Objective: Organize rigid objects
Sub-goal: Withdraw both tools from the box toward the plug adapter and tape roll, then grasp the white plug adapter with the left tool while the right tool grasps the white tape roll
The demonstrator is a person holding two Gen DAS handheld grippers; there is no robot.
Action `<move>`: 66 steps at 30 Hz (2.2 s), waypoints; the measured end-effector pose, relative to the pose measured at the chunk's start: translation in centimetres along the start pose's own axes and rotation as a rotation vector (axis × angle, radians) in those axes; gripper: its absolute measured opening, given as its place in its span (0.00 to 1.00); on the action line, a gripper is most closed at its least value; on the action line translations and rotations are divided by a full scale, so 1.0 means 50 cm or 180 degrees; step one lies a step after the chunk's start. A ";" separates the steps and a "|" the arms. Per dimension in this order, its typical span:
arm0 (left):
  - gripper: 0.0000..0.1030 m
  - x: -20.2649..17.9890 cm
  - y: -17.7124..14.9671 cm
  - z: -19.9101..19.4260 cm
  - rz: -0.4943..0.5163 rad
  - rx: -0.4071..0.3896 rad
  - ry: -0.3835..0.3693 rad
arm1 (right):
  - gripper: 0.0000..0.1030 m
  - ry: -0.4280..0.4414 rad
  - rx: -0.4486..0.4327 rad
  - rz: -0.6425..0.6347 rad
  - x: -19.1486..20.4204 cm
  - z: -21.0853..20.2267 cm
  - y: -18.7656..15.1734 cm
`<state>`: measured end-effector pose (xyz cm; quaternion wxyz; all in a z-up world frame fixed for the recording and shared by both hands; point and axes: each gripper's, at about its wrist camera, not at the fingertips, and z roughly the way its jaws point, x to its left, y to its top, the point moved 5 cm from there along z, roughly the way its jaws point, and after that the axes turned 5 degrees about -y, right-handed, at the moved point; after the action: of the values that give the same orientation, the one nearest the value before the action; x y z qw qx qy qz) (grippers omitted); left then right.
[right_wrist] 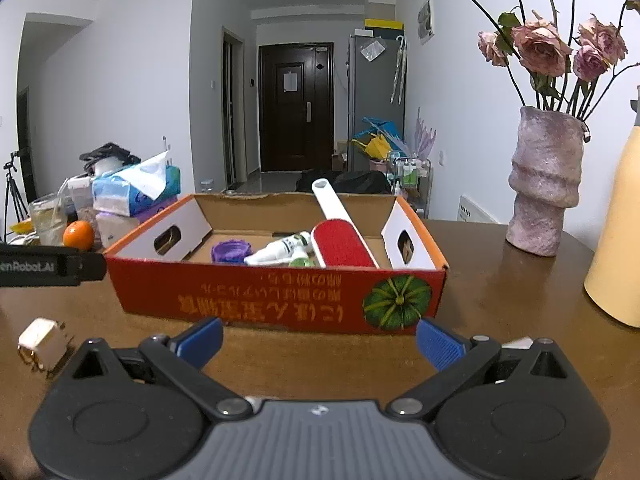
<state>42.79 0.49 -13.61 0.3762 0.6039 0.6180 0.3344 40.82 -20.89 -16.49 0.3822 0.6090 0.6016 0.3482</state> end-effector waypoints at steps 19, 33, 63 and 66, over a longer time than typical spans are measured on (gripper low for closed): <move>1.00 0.067 -0.078 -0.067 -0.0065 0.0111 0.0018 | 1.00 -0.0049 0.0234 -0.0040 0.017 -0.044 -0.080; 1.00 0.094 -0.080 -0.046 -0.0085 0.0196 0.0042 | 0.55 0.0027 0.0563 0.0257 0.036 0.013 -0.092; 0.45 0.149 -0.104 0.069 -0.0032 0.0637 0.0014 | 0.41 0.0008 0.0213 0.0412 0.019 -0.016 -0.075; 0.39 0.149 -0.104 0.066 -0.0078 0.0625 -0.0043 | 0.41 0.0013 0.0200 0.0406 0.021 -0.018 -0.075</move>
<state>43.17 7.56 -20.18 0.3234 0.6325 0.6526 0.2635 38.32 -19.88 -19.45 0.3387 0.6570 0.5730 0.3539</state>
